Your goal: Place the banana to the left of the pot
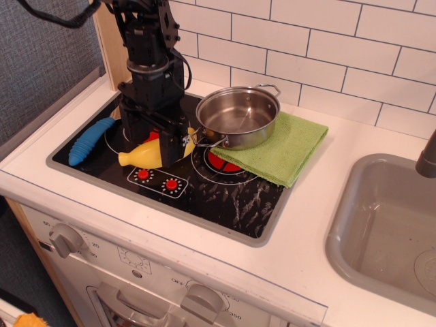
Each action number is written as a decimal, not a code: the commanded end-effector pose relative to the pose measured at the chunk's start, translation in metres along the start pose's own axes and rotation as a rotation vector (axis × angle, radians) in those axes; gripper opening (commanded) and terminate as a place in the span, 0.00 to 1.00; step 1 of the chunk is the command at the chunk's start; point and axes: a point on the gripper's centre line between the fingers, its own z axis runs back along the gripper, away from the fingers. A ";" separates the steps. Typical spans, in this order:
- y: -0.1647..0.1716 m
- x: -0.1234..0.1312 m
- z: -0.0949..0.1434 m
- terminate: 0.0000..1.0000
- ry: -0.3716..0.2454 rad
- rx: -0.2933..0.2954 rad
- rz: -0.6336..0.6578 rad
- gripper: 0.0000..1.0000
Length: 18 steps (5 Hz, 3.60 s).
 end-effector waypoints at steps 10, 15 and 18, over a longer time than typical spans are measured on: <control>0.067 0.053 0.006 0.00 0.036 0.044 0.214 0.00; 0.058 0.077 0.028 0.00 -0.034 0.042 0.176 1.00; 0.028 0.051 0.073 0.00 -0.133 0.064 0.187 1.00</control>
